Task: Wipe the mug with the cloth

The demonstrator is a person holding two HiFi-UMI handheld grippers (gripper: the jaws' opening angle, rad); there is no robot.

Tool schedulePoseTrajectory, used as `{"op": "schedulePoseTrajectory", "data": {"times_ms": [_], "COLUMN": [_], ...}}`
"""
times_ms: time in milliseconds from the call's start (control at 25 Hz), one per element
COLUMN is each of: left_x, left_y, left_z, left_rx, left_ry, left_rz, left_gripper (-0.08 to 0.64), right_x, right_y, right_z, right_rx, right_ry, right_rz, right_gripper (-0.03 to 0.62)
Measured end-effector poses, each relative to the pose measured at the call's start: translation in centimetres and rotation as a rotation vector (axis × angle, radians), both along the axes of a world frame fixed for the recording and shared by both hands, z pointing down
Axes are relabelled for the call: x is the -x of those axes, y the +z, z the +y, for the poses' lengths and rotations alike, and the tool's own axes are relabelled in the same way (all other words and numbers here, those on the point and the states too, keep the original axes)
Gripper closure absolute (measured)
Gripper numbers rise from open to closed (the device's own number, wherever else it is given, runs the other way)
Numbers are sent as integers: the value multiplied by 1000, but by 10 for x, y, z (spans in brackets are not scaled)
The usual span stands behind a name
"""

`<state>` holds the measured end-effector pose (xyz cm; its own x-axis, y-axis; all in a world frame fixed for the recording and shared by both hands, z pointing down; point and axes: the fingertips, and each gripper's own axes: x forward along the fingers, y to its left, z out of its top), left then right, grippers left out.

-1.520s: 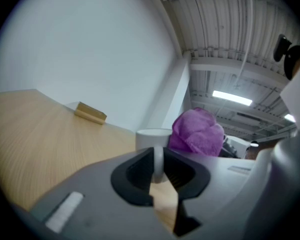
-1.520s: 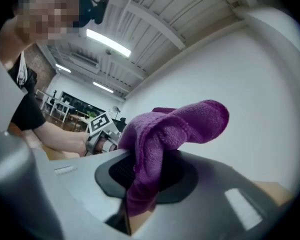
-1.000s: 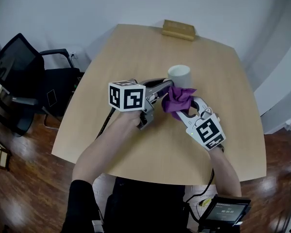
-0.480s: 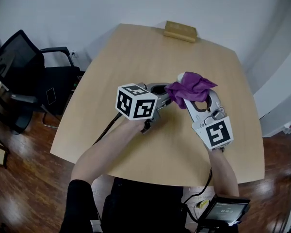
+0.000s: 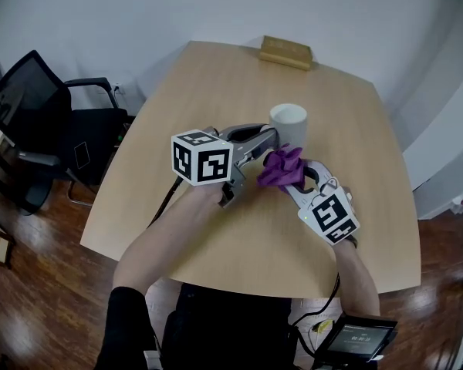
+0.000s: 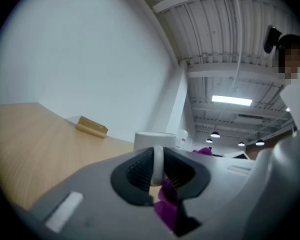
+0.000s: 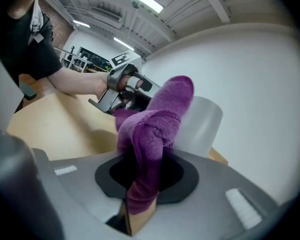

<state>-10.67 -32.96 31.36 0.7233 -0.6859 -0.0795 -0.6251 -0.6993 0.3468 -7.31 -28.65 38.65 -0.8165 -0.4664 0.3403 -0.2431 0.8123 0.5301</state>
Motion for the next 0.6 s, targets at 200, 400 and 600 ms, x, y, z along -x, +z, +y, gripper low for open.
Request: {"op": "schedulePoseTrajectory", "data": {"times_ms": [200,400,600], "left_x": [-5,-24,-7], "left_y": [6,8,1], "left_z": [1,13,7], "left_rx": [0,-26,-29], "left_ry": [4,57,55], "left_rz": [-71,-99,-23], "left_gripper": [483,485,483], "right_x": [-11,-1,9], "right_y": [-107,-104,-60], "right_z": [20,9,4], "right_rx": [-151,-184,-112], "right_ry": [2,16,-21], "right_rz": [-359,-316,-199], "right_gripper": [520,522,523]}}
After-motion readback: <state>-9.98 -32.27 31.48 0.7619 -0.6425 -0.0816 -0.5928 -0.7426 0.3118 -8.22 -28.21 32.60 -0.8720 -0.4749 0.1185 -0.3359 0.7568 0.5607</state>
